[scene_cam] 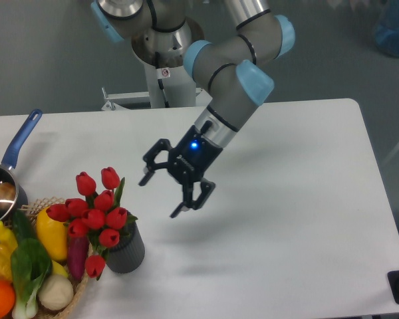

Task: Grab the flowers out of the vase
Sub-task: 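Move the open gripper toward the red tulip stems above the vase, then lower the gripper around the tulip stems and close it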

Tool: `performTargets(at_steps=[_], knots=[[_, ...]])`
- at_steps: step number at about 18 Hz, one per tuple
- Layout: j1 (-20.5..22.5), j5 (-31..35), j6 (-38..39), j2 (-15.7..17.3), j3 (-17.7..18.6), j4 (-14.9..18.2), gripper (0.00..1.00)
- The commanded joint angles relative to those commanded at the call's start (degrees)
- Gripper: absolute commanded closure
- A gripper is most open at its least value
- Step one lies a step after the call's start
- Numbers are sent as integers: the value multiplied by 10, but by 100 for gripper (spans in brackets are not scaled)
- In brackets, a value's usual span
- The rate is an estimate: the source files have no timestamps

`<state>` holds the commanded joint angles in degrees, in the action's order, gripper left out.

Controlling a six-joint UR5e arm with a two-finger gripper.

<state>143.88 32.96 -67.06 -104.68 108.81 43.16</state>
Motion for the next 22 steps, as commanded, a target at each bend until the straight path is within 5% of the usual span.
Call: performTargets(at_steps=[12,13,18,22], knots=[[-53,-49,6,-27,-16,-3,1],[-54,-55,6,-27,-16,-3,11],[-51,-63,10,-27,-15,-1,100],[-45,-62,16,-26,-15,1,100]])
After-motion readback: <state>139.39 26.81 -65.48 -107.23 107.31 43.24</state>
